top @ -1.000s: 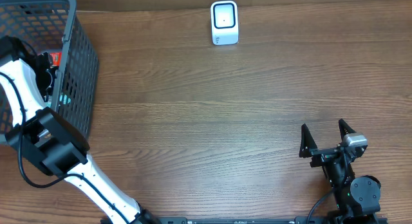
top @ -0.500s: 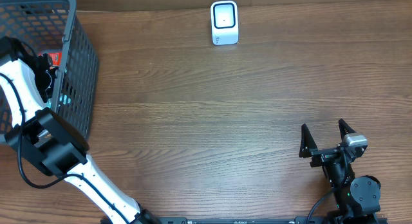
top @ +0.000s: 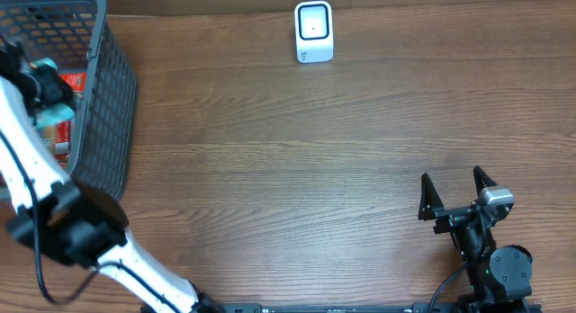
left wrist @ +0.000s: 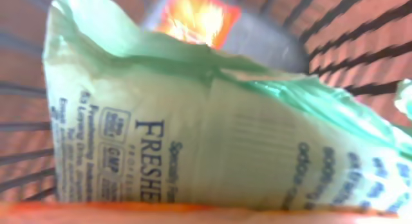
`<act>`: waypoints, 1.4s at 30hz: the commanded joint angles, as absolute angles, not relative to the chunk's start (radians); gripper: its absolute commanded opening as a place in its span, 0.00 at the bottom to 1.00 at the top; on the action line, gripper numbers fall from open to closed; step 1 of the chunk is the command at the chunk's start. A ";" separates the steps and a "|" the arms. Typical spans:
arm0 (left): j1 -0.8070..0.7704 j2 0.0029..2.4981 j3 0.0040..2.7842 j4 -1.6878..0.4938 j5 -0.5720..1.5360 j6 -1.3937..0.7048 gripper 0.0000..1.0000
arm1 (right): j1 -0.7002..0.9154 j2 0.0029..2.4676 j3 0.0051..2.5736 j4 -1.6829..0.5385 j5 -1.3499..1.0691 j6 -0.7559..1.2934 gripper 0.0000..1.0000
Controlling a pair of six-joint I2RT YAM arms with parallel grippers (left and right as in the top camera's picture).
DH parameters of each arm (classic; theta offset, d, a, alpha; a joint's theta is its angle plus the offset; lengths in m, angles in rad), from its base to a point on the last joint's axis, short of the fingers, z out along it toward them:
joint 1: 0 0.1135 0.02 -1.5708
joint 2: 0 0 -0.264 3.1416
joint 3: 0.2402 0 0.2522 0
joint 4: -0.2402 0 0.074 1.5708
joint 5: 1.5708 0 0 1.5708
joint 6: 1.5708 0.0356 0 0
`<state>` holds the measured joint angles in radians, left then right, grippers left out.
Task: Scan the item barcode
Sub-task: 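Lift the package out of the basket with the left gripper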
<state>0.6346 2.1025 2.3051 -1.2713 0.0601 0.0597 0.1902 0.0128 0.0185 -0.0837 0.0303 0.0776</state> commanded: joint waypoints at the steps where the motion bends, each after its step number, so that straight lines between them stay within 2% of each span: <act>1: 0.616 1.914 2.359 -1.267 0.072 -0.033 0.27 | 0.189 0.004 0.008 -0.081 0.027 0.071 1.00; 13: 0.495 1.674 2.359 -1.358 0.100 -0.091 0.27 | 0.189 0.004 0.008 -0.081 0.027 0.071 1.00; 24: 0.325 1.619 2.359 -1.531 0.094 -0.094 0.24 | 0.189 0.004 0.008 -0.081 0.027 0.071 1.00; 34: 0.093 1.619 2.352 -1.675 0.094 -0.091 0.20 | 0.189 0.004 0.008 -0.081 0.027 0.071 1.00; 42: -0.151 1.624 2.336 -1.687 0.093 -0.130 0.20 | 0.189 0.004 0.008 -0.081 0.027 0.071 1.00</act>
<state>-0.0624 1.6512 2.3352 -1.6939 0.0822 -0.0837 0.1902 0.0128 0.0185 -0.0841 0.0299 0.0772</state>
